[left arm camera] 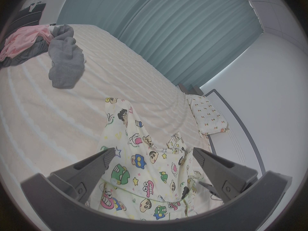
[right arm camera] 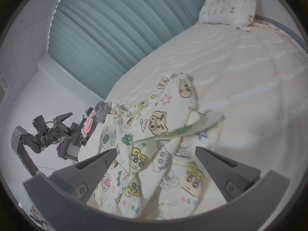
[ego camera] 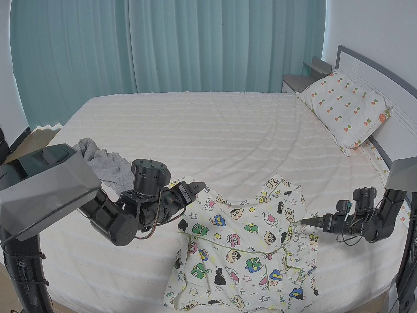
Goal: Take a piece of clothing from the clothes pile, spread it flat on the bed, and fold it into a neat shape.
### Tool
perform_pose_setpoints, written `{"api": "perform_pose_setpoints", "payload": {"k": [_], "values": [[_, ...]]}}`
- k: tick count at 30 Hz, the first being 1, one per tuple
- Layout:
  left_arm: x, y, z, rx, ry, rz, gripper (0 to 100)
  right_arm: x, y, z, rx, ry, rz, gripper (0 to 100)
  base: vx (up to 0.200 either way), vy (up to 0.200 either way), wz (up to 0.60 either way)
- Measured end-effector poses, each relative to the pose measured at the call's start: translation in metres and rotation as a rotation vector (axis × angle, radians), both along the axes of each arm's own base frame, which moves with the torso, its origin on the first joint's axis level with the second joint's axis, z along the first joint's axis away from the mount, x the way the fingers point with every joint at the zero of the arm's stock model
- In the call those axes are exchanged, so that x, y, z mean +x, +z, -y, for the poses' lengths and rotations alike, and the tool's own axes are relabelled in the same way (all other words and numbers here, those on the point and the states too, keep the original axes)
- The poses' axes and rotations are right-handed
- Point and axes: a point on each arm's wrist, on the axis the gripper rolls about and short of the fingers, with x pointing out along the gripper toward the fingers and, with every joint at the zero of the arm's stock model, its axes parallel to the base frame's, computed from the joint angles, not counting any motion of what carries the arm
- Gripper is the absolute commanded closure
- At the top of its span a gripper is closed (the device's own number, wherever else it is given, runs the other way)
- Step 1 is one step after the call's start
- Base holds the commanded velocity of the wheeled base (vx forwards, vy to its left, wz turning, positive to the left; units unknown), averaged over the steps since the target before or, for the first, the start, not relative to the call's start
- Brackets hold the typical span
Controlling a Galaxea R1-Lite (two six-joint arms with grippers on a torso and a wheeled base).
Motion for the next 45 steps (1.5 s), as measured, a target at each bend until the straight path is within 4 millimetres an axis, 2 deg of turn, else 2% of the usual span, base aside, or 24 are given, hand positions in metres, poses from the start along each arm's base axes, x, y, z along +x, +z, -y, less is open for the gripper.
{"api": "perform_pose_setpoints", "payload": {"k": [8, 18, 22, 25, 29, 36, 41, 45], "values": [[-0.019, -0.009, -0.009, 0.011, 0.008, -0.008, 0, 0.034, -0.004, -0.011, 0.044, -0.003, -0.020, 0, 0.000, 0.000, 0.00], [-0.023, -0.010, -0.012, 0.021, 0.035, -0.005, 0, 0.077, -0.010, -0.011, 0.078, -0.040, -0.008, 0, 0.000, 0.000, 0.00], [-0.024, -0.010, -0.012, 0.022, 0.034, -0.005, 0, 0.086, -0.017, -0.009, 0.100, -0.065, -0.041, 0, 0.000, 0.000, 0.00], [-0.025, -0.011, -0.012, 0.024, 0.036, -0.006, 0, 0.089, -0.013, -0.008, 0.128, -0.088, -0.017, 0, 0.000, 0.000, 0.00], [-0.028, -0.013, -0.013, 0.026, 0.040, -0.017, 0, 0.077, -0.004, -0.005, 0.150, -0.110, -0.011, 0, 0.000, 0.000, 0.00], [-0.039, -0.016, -0.009, 0.017, 0.018, -0.018, 0, 0.030, 0.008, 0.005, 0.112, -0.120, -0.050, 0, 0.000, 0.000, 0.00], [-0.048, -0.015, 0.002, -0.037, -0.016, -0.012, 0, 0.001, 0.004, 0.015, -0.028, -0.093, -0.027, 0, 0.000, 0.000, 0.00], [-0.056, -0.015, 0.013, -0.068, -0.054, -0.017, 0, -0.013, -0.002, 0.022, -0.108, -0.134, -0.059, 0, 0.000, 0.000, 0.00]]}}
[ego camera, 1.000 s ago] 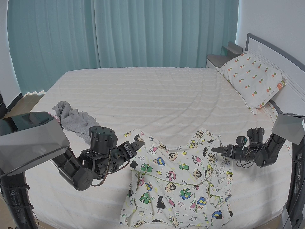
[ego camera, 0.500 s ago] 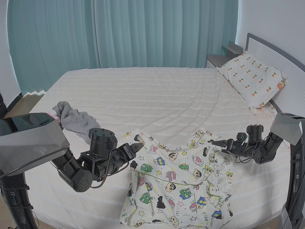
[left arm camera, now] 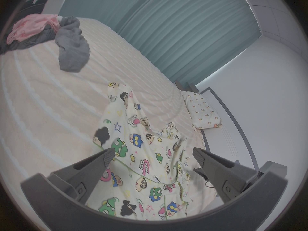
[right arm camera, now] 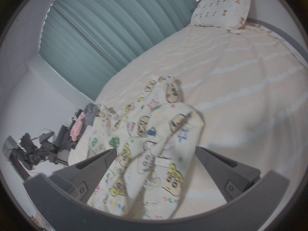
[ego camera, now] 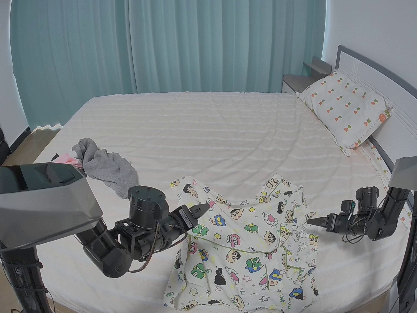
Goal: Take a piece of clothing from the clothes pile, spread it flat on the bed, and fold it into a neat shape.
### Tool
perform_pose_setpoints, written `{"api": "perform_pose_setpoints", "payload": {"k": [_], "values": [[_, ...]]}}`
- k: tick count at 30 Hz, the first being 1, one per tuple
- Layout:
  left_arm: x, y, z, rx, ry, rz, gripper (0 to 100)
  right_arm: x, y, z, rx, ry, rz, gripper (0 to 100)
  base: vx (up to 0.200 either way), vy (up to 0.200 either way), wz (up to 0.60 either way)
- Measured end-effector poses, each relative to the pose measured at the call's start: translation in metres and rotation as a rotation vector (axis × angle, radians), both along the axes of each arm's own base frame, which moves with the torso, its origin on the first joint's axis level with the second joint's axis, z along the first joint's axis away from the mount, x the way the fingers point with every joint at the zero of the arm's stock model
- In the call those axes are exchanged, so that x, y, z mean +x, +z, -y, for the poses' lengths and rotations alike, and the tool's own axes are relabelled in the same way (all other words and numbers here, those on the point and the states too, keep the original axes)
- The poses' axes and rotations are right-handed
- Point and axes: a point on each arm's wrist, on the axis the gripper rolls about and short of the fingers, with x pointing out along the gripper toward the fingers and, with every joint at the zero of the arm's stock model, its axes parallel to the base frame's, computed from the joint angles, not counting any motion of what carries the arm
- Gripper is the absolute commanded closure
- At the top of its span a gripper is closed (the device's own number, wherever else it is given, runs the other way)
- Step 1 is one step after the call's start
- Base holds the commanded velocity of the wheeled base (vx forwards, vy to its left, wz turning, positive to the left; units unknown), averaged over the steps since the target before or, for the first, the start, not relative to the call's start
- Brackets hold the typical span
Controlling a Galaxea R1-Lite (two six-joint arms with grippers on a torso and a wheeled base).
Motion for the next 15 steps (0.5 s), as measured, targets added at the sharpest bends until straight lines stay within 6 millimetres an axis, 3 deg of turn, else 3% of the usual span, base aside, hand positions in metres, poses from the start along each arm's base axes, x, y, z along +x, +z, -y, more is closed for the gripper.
{"api": "perform_pose_setpoints", "payload": {"k": [6, 14, 15], "values": [[-0.010, -0.002, 0.008, -0.004, -0.033, -0.012, 0, -0.010, -0.012, -0.004, -0.016, 0.017, -0.053, 0, 0.000, 0.000, 0.00], [-0.013, -0.003, 0.011, -0.006, -0.040, -0.017, 0, -0.007, -0.020, -0.013, -0.024, 0.051, -0.070, 0, 0.000, 0.000, 0.00], [-0.013, -0.003, 0.012, -0.005, -0.041, -0.017, 0, -0.007, -0.021, -0.014, -0.026, 0.057, -0.070, 100, 0.000, 0.000, 0.00]]}}
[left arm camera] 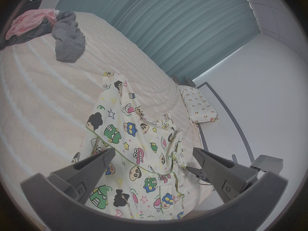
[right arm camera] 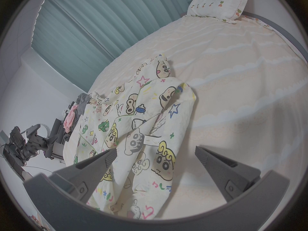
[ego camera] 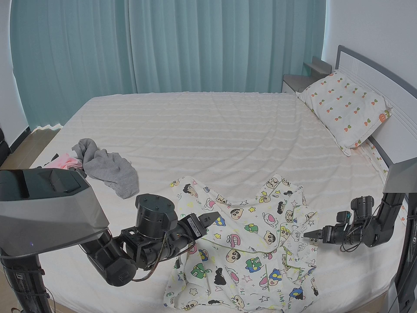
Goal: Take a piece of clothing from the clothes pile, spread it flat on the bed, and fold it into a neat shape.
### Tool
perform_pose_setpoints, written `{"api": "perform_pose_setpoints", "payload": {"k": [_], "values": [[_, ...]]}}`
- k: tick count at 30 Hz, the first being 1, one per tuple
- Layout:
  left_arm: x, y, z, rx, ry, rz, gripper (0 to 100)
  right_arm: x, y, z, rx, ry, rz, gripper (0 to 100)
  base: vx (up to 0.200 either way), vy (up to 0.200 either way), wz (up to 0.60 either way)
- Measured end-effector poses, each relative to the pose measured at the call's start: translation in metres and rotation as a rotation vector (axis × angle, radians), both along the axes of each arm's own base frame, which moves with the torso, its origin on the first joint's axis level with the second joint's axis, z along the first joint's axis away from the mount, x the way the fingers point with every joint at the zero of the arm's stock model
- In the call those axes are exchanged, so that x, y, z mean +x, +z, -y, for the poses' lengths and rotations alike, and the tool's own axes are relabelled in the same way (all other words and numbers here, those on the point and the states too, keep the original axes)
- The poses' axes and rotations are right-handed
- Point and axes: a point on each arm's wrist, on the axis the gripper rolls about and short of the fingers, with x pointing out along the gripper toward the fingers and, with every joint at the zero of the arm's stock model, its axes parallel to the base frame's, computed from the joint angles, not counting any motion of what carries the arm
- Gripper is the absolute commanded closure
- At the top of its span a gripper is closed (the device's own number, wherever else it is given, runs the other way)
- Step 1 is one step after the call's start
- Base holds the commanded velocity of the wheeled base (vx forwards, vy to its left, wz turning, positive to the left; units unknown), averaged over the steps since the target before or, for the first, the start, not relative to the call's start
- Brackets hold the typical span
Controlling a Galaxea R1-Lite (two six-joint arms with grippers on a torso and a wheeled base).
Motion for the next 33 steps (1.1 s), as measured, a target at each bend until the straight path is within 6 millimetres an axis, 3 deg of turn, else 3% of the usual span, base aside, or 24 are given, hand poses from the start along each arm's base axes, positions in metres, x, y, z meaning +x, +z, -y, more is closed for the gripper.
{"api": "perform_pose_setpoints", "payload": {"k": [19, 33], "values": [[-0.003, 0.000, 0.000, 0.004, 0.001, 0.011, 0, 0.001, -0.005, -0.002, -0.052, 0.005, 0.007, 100, 0.000, 0.000, 0.00], [-0.011, -0.002, -0.004, -0.004, 0.008, 0.045, 0, -0.011, 0.011, 0.063, -0.139, -0.187, 0.077, 100, 0.000, 0.000, 0.00]]}}
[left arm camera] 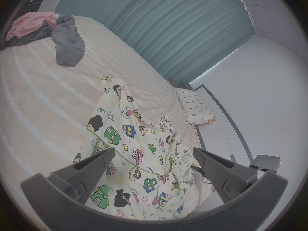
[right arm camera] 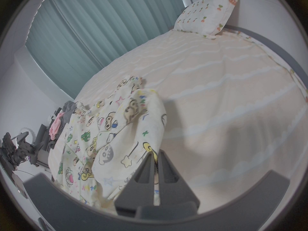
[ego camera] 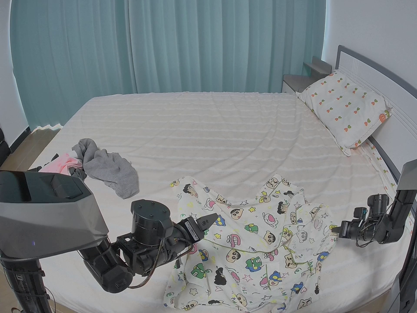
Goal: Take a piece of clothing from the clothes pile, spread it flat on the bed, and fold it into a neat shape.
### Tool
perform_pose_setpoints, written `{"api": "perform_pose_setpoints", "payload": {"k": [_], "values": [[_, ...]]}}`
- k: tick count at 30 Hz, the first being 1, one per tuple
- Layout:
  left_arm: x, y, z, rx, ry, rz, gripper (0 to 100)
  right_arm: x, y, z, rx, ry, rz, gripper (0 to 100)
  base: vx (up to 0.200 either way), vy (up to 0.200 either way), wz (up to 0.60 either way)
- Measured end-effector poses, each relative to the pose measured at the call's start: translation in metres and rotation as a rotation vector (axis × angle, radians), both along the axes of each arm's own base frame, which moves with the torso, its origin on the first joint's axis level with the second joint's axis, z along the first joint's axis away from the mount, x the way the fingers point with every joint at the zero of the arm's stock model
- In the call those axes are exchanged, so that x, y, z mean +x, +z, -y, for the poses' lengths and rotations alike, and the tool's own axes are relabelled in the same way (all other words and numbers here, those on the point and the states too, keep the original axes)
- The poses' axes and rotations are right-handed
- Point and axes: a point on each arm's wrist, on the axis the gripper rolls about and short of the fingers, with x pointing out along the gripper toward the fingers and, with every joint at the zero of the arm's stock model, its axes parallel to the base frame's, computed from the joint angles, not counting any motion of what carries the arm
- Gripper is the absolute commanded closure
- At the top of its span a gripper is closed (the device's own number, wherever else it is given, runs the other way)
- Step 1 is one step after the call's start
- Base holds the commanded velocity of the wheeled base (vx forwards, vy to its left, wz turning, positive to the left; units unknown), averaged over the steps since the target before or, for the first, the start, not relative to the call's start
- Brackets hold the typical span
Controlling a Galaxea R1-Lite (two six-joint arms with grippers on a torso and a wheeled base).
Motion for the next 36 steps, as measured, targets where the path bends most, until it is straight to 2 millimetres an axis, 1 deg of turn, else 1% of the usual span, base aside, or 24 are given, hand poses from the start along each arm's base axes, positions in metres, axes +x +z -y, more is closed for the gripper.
{"api": "perform_pose_setpoints", "payload": {"k": [4, 5, 10, 14, 15, 20, 24, 28, 31, 33, 36], "values": [[-0.002, -0.002, 0.000, 0.006, -0.005, -0.009, 0, 0.001, 0.003, 0.020, -0.045, -0.063, 0.021, 100, 0.000, 0.000, 0.00], [-0.003, -0.002, -0.001, 0.007, -0.005, -0.010, 0, 0.001, 0.004, 0.028, -0.055, -0.087, 0.030, 100, 0.000, 0.000, 0.00], [-0.004, -0.003, -0.001, 0.009, -0.006, -0.013, 0, 0.000, 0.006, 0.045, -0.083, -0.144, 0.041, 100, 0.000, 0.000, 0.00], [-0.004, -0.004, -0.001, 0.012, -0.006, -0.017, 0, 0.001, 0.007, 0.051, -0.105, -0.171, 0.049, 100, 0.000, 0.000, 0.00], [-0.004, -0.005, -0.001, 0.014, -0.006, -0.018, 0, 0.001, 0.008, 0.052, -0.115, -0.182, 0.048, 0, 0.000, 0.000, 0.00], [-0.004, -0.007, -0.002, 0.020, 0.000, -0.024, 0, 0.003, 0.010, 0.055, -0.156, -0.200, 0.062, 0, 0.000, 0.000, 0.00], [-0.008, -0.011, -0.006, 0.034, 0.001, -0.043, 0, 0.004, 0.017, 0.056, -0.169, -0.208, 0.095, 0, 0.000, 0.000, 0.00], [-0.012, -0.014, -0.009, 0.049, 0.000, -0.063, 0, 0.002, 0.023, 0.052, -0.162, -0.202, 0.121, 0, 0.000, 0.000, 0.00], [-0.013, -0.017, -0.011, 0.070, -0.007, -0.081, 0, -0.004, 0.028, 0.038, -0.129, -0.166, 0.128, 0, 0.000, 0.000, 0.00], [-0.015, -0.021, -0.011, 0.100, -0.018, -0.094, 0, -0.010, 0.031, 0.023, -0.094, -0.127, 0.127, 0, 0.000, 0.000, 0.00], [-0.014, -0.026, -0.011, 0.140, -0.036, -0.097, 0, -0.017, 0.035, -0.010, -0.035, -0.043, 0.131, 0, 0.000, 0.000, 0.00]]}}
